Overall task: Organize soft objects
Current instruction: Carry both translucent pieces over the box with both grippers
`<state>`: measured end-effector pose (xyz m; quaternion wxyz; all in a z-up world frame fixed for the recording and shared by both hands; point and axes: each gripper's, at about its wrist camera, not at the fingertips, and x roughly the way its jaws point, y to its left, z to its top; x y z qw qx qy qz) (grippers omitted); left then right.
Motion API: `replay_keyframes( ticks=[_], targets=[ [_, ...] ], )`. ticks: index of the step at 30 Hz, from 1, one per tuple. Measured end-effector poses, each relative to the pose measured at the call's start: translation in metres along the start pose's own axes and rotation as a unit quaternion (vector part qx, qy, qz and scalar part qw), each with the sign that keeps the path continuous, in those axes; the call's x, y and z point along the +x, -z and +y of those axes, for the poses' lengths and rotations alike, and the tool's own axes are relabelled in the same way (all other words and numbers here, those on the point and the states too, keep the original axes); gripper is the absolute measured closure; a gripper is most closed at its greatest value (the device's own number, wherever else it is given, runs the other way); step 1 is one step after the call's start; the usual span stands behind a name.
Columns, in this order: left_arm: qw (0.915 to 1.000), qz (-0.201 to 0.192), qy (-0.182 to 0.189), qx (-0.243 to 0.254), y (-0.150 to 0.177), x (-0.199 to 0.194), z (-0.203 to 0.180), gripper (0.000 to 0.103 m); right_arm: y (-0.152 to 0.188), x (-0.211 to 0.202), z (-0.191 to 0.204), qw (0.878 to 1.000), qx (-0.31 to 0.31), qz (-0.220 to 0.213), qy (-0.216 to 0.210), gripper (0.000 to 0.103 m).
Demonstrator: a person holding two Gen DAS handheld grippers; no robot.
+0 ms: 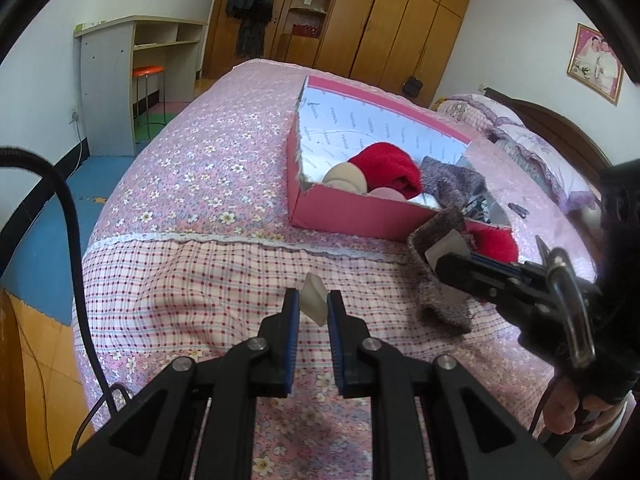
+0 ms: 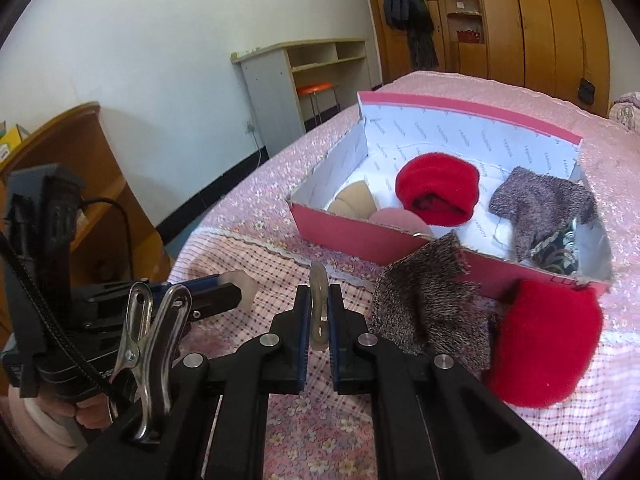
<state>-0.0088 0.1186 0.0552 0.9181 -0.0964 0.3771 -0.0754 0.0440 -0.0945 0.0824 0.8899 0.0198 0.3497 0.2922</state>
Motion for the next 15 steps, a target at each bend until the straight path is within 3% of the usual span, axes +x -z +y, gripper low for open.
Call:
replay_keyframes(
  ticks=[15],
  targets=[
    [0.999,-0.023,0.0,0.039,-0.025,-0.01,-0.029,0.089,0.003,-0.042,-0.031,0.998,0.037,-0.038,0.017,0.094]
  ],
)
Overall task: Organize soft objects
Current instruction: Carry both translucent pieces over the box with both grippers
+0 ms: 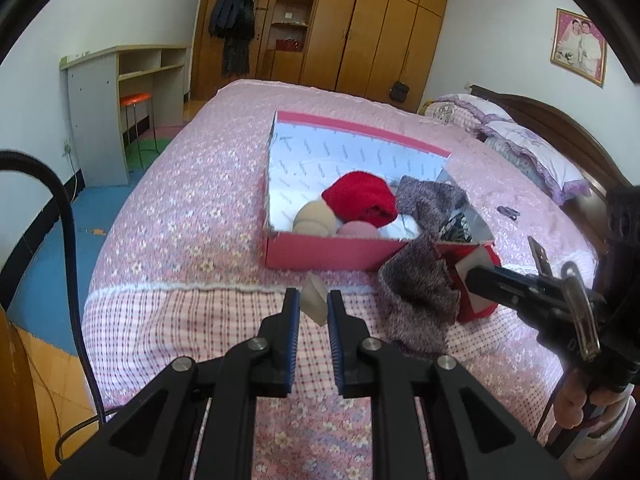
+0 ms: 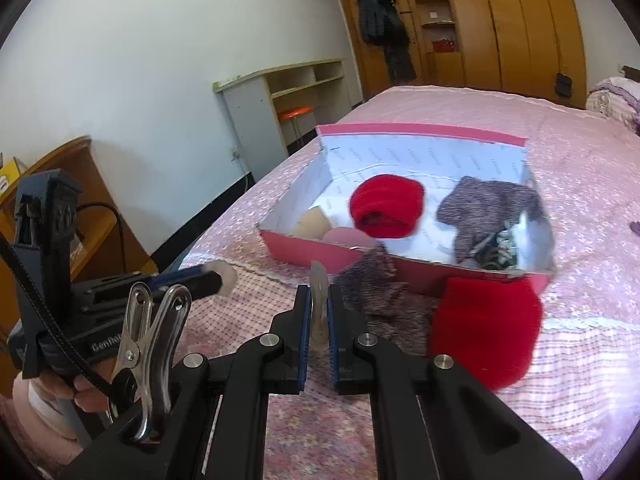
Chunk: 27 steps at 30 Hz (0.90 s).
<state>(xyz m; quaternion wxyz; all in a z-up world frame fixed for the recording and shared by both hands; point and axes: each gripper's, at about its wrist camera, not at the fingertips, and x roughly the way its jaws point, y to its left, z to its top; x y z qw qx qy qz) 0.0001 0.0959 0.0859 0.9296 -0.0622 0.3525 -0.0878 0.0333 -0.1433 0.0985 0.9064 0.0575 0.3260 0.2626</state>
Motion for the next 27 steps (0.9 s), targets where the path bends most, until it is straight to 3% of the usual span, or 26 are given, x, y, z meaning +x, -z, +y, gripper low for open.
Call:
replay_keyframes(
  ticks=[27],
  targets=[
    [0.9989,-0.02,-0.01,0.04,-0.066,0.038,-0.022,0.089,-0.01,-0.013,-0.043,0.999,0.03,-0.016,0.027,0.094]
  ],
)
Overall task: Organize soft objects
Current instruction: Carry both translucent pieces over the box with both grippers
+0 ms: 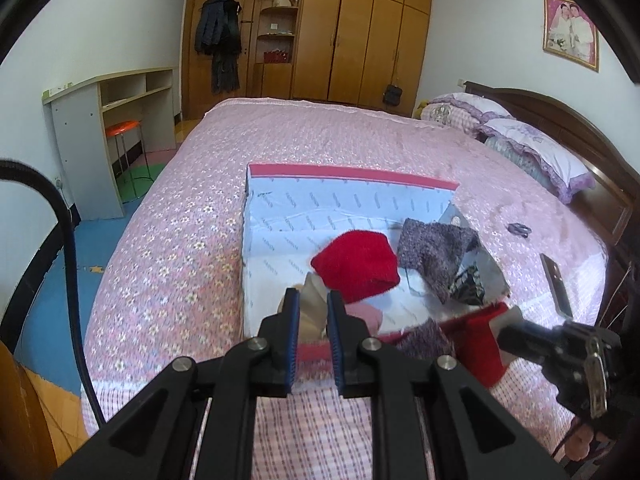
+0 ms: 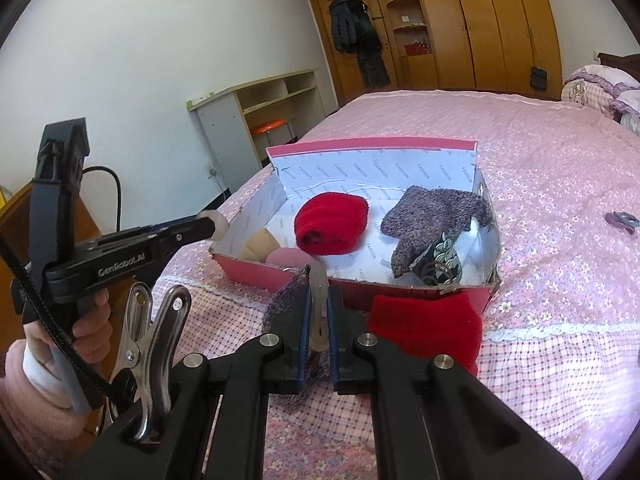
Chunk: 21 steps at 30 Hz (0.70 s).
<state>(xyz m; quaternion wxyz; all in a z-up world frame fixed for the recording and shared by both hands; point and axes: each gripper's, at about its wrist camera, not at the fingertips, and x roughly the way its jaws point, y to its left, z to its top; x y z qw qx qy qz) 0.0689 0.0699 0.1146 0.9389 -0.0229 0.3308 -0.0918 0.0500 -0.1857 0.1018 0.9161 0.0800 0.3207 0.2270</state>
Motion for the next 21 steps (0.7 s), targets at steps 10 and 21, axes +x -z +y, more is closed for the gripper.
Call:
replay_keyframes(
  ticks=[10,21],
  targets=[
    [0.9999,0.007,-0.013,-0.002,-0.02,0.036,0.003,0.089,-0.008,0.005,-0.009,1.0,0.001,-0.003,0.004,0.094],
    [0.9993,0.026,-0.027,0.002,-0.033,0.083,0.004,0.089,-0.014,0.011,-0.014,1.0,0.0,-0.003,0.009,0.094]
  ],
)
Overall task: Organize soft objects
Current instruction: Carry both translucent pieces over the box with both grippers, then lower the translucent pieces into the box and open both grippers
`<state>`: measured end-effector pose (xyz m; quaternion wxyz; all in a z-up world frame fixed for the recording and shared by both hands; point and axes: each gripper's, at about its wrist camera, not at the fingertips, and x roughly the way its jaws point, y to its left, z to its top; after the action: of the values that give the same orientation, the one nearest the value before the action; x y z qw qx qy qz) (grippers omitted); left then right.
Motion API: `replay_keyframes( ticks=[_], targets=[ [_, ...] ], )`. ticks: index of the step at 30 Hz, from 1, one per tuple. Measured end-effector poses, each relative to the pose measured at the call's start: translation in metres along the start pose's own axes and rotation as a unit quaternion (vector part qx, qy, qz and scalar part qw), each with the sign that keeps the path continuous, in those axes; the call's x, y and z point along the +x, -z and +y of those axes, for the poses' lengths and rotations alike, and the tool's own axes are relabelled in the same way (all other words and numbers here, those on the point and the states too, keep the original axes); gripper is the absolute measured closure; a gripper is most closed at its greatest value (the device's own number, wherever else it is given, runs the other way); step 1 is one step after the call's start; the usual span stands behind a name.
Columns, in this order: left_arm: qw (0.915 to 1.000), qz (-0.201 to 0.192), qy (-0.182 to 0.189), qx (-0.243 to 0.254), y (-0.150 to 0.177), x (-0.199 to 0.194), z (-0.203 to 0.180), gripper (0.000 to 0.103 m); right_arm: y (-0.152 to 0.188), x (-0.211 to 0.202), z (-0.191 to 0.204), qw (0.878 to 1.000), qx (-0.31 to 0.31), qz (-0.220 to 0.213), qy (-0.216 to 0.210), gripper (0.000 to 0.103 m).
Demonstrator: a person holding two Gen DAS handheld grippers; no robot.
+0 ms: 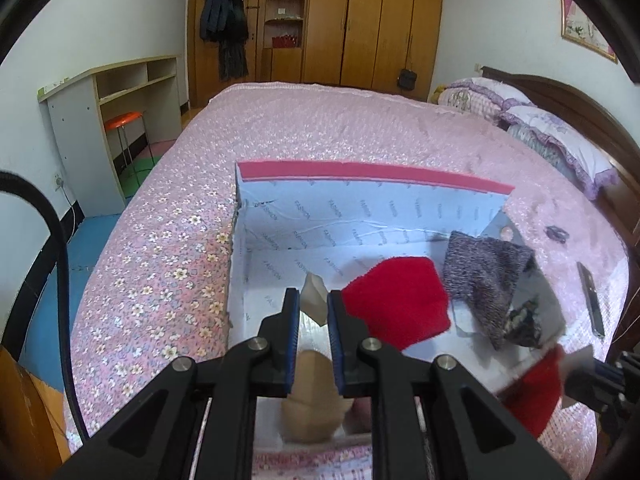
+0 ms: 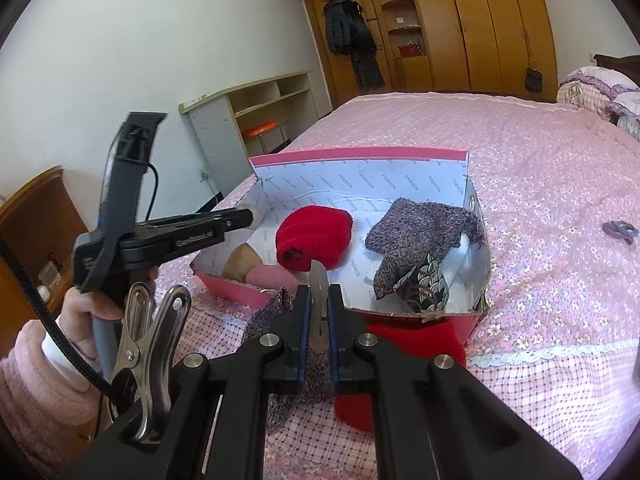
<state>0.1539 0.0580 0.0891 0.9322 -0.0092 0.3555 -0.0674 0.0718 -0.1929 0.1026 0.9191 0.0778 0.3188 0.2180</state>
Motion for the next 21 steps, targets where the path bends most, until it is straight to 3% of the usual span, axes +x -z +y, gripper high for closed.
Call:
replay_keyframes(
  ticks=[14,21],
  targets=[
    [0.9991,0.036,-0.019,-0.008,-0.006,0.046,0.01,0.088,-0.007,0.01,-0.003,1.0,-0.004,0.004,0.002,0.094],
    [0.9989,0.038,-0.028,0.01,-0.004,0.049,0.002,0.086,-0.016,0.024,-0.008,1.0,-0.002,0.008,0.009,0.094]
  ],
)
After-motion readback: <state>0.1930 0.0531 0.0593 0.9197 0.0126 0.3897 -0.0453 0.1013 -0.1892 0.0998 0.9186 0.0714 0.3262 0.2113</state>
